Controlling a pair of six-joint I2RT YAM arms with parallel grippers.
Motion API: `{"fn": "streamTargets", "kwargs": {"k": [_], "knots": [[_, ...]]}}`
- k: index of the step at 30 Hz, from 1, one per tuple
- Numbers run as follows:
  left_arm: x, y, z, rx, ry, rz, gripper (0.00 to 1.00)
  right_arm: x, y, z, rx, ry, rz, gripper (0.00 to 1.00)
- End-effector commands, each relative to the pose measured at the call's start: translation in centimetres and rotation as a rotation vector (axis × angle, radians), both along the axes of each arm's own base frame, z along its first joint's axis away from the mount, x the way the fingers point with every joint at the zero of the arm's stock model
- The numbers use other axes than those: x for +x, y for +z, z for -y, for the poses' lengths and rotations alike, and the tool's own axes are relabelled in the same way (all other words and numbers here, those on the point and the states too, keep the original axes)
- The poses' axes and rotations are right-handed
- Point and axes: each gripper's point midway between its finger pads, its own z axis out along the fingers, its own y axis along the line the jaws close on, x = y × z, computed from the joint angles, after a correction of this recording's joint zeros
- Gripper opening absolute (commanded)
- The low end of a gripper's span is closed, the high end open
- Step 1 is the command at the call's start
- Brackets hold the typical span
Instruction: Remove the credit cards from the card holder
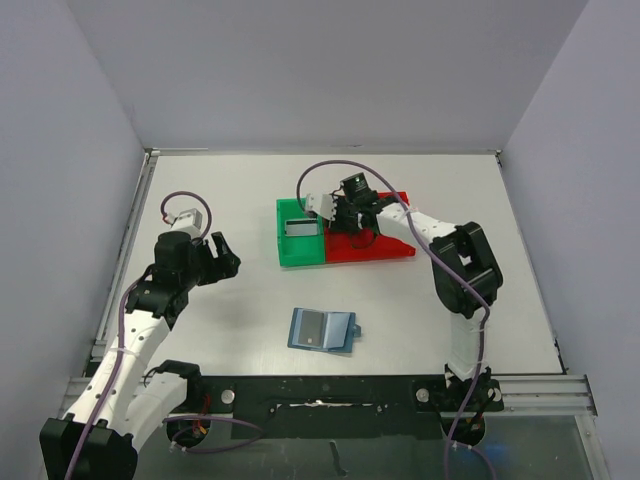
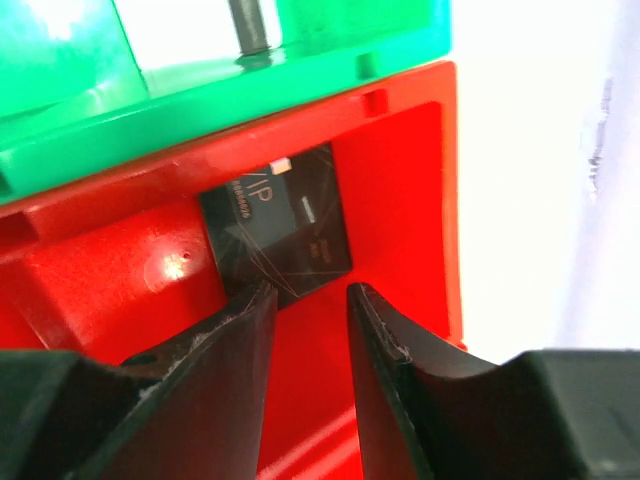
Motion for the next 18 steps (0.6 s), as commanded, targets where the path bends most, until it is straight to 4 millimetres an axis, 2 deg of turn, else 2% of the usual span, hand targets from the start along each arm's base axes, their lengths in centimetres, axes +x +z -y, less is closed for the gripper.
{"fn": "streamTargets", "kwargs": {"k": [1,3,7,10,12,14,18], "knots": [[0.9,1.5,0.2,-0.006,-0.014,0.061,0.73,0.4,9.1,-1.1,0.189,-0.028,0.139,0.36],[0.9,1.5,0.2,-0.007,-0.015,0.062,0.73,-0.5,12.2,-1.5,0.291,-0.044,0.167,0.38],[0.8,1.7,0.1,-0.008,-0.014,0.070,0.73,-3.6,19.0,-2.1,0.611,-0.109,0.215,0.58],[0.8,1.9,0.1,-0.010,-0.009,0.078,0.73,-7.5,21.4,-2.0,0.897,-0.193,0.205,0.74],[0.8,2.1,0.0,-0.010,-0.002,0.084,0.73,-9.6,22.9,-1.9,1.026,-0.271,0.200,0.78],[0.8,2.1,-0.3,-0.005,0.017,0.084,0.73,-11.6,23.0,-1.6,1.084,-0.383,0.150,0.84],[0.8,2.1,-0.9,0.003,0.057,0.075,0.73,-15.4,21.5,-2.1,1.129,-0.507,-0.029,0.93]]}}
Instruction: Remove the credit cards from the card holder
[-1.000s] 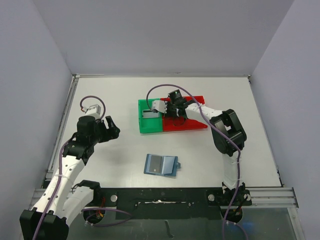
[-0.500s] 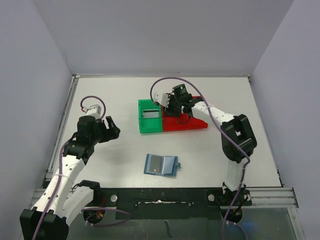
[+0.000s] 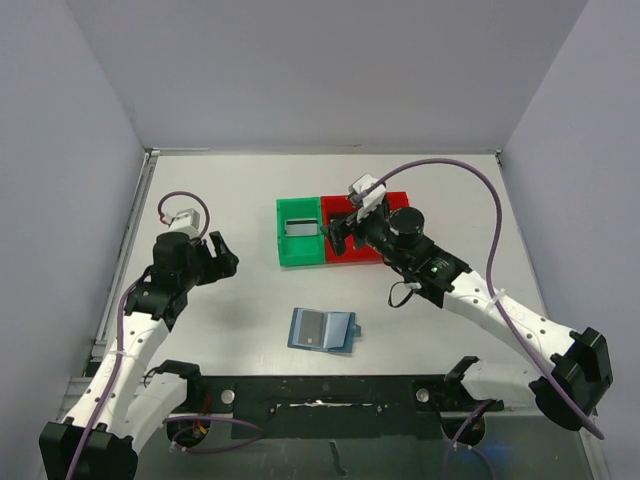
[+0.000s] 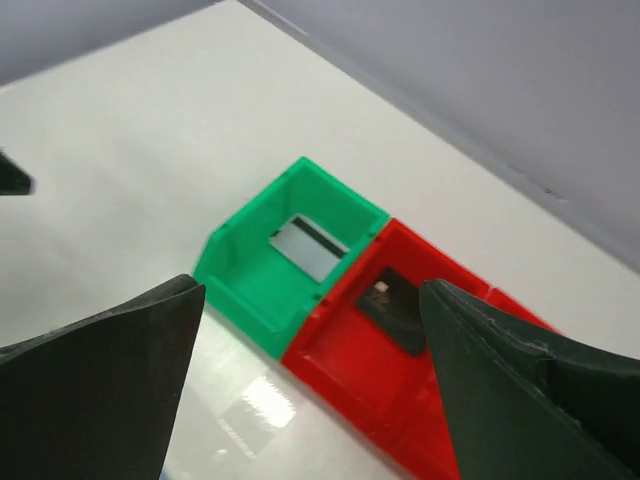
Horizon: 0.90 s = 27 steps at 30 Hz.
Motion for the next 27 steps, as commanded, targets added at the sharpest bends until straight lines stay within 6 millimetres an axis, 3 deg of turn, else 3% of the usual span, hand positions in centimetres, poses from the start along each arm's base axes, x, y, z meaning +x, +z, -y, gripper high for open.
{"fn": "streamTargets", "kwargs": {"k": [1,5,8,10,14,16,20,27], "knots": [[0.9,1.6,-0.8,0.004,0.048,0.058,0.73,-2.7,-0.2,0.0,0.249,-0.115,-0.229,0.96],[0.9,1.6,-0.9,0.003,0.053,0.056,0.73,-4.6,-4.4,1.0,0.492,-0.264,-0.534,0.98],[0.8,1.7,-0.9,0.000,0.056,0.058,0.73,-6.9,-6.9,-1.0,0.539,-0.119,-0.678,0.98],[0.8,1.7,-0.9,0.001,0.058,0.059,0.73,-8.1,-9.0,-2.1,0.536,-0.113,-0.771,0.98],[0.7,1.9,-0.9,-0.001,0.059,0.067,0.73,-10.3,-14.0,-3.0,0.367,-0.334,-0.818,0.98],[0.7,1.9,-0.9,-0.003,0.058,0.067,0.73,-11.2,-14.4,-3.9,0.336,-0.406,-0.784,1.00],[0.7,1.8,-0.7,-0.007,0.047,0.064,0.73,-12.6,-15.9,-5.5,0.293,-0.513,-0.750,0.93],[0.6,1.7,-0.5,-0.010,0.037,0.062,0.73,-13.3,-18.9,-6.3,0.096,-0.612,-0.750,0.68]]}}
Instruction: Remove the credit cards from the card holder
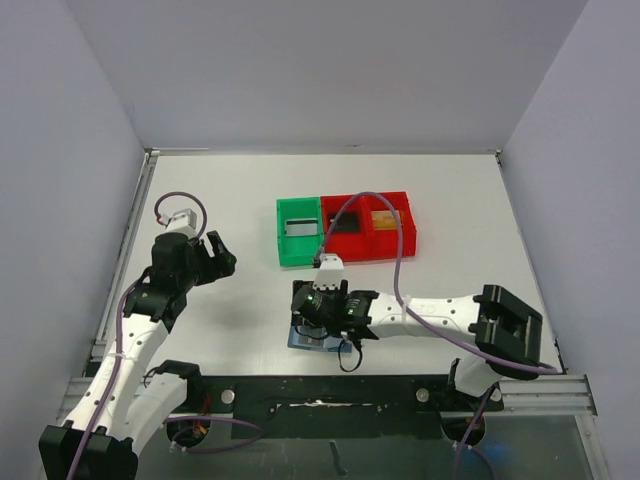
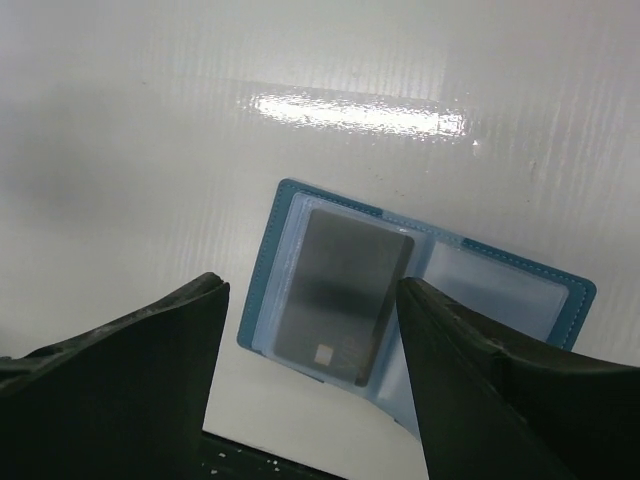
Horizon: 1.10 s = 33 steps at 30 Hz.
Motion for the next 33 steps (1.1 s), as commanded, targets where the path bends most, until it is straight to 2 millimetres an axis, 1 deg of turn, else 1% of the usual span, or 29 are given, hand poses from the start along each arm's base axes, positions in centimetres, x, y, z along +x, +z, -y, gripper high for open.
{"fn": "streamTargets", "kwargs": {"k": [1,4,9,13,17,18,20,22,24,25,31,33], "knots": [[0.6,1.5,0.2,-0.017,-0.005,0.054,0.73,1.4,-0.2,1.0,-0.116,-0.100,0.029,0.67],[0.6,1.4,0.3,-0.016,-0.006,0.051,0.73,1.4,-0.6,0.5,-0.153,-0.088,0.008,0.63],[0.5,1.5,0.2,-0.016,-0.005,0.052,0.73,1.1,-1.8,0.1,-0.166,-0.078,-0.030,0.62],[0.5,1.4,0.4,-0.016,-0.012,0.048,0.73,0.8,-3.8,0.7,-0.162,-0.103,-0.110,0.62],[0.5,1.3,0.5,-0.016,-0.017,0.048,0.73,0.8,-5.5,0.3,-0.100,-0.074,-0.163,0.61],[0.5,1.3,0.5,-0.015,-0.018,0.048,0.73,0.6,-5.9,0.5,-0.101,-0.073,-0.179,0.60],[0.5,1.3,0.6,-0.015,-0.021,0.047,0.73,0.6,-6.4,1.6,-0.138,-0.110,-0.172,0.54],[0.4,1.2,0.8,-0.014,-0.027,0.042,0.73,0.7,-6.3,2.7,-0.181,-0.147,-0.127,0.53],[0.4,1.1,0.8,-0.012,-0.029,0.041,0.73,0.7,-6.5,3.1,-0.202,-0.158,-0.117,0.52],[0.4,1.1,0.9,-0.012,-0.029,0.039,0.73,0.8,-6.6,3.0,-0.209,-0.148,-0.114,0.51],[0.3,0.9,0.7,-0.007,-0.024,0.032,0.73,0.0,-8.0,2.4,-0.188,-0.120,-0.160,0.31],[0.3,0.9,0.9,-0.006,-0.029,0.029,0.73,-0.2,-8.2,2.3,-0.166,-0.115,-0.170,0.29]]}}
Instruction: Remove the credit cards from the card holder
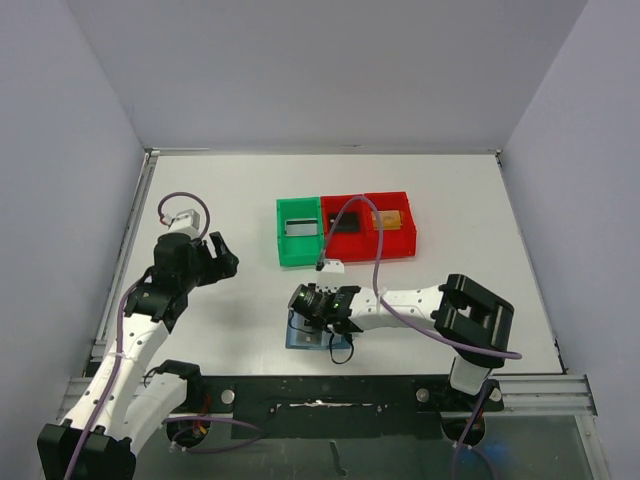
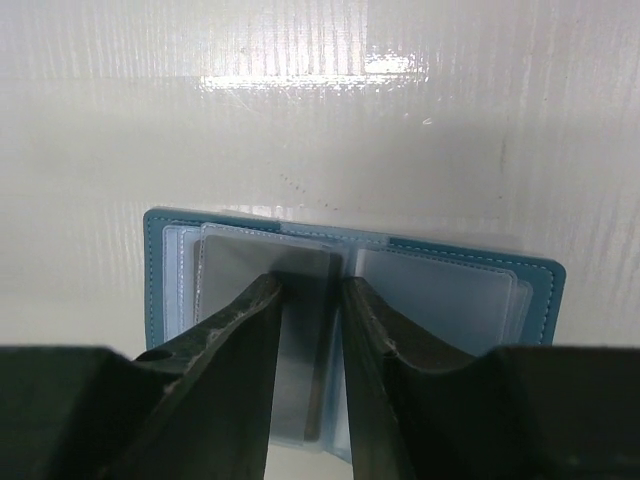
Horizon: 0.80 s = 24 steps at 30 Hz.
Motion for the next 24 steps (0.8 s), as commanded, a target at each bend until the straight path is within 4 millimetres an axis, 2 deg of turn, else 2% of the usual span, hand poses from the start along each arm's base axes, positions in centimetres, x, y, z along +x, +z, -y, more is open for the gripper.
{"fn": "streamTargets", "kwargs": {"k": [1,6,8,11,12,13,14,15,18,24], "knots": [[0.4,0.9,0.5,-0.006,-0.013,0.031,0.73,-0.9,-1.8,0.5,0.010,0.004,-0.034,0.26],[0.2,0.6,0.5,0.013,-0.004,0.017,0.73,-0.6,-1.2,0.0,0.137,0.028,-0.036,0.02],[0.2,0.7,0.6,0.010,-0.001,0.022,0.73,-0.4,-1.2,0.0,0.193,0.037,-0.037,0.00],[0.0,0.8,1.8,-0.044,-0.031,0.023,0.73,-0.2,-0.8,0.2,0.278,0.024,-0.026,0.00],[0.0,1.1,2.6,-0.086,-0.050,0.026,0.73,-0.2,-0.7,0.1,0.316,0.030,-0.029,0.00],[-0.6,0.4,3.5,-0.134,-0.080,0.007,0.73,0.0,-0.4,-0.4,0.378,0.047,-0.027,0.00],[-1.0,0.2,4.6,-0.199,-0.115,-0.001,0.73,-0.4,-0.8,-0.1,0.415,0.058,-0.044,0.00],[-1.4,0.4,6.0,-0.272,-0.164,0.005,0.74,-0.2,-0.2,-0.6,0.475,0.063,-0.045,0.00],[-3.1,0.9,9.4,-0.463,-0.287,0.019,0.71,-0.5,-0.7,0.3,0.562,0.052,-0.071,0.00],[-7.1,0.0,14.7,-0.580,-0.438,-0.019,0.65,-0.5,-1.0,1.4,0.632,0.018,-0.075,0.00]]}}
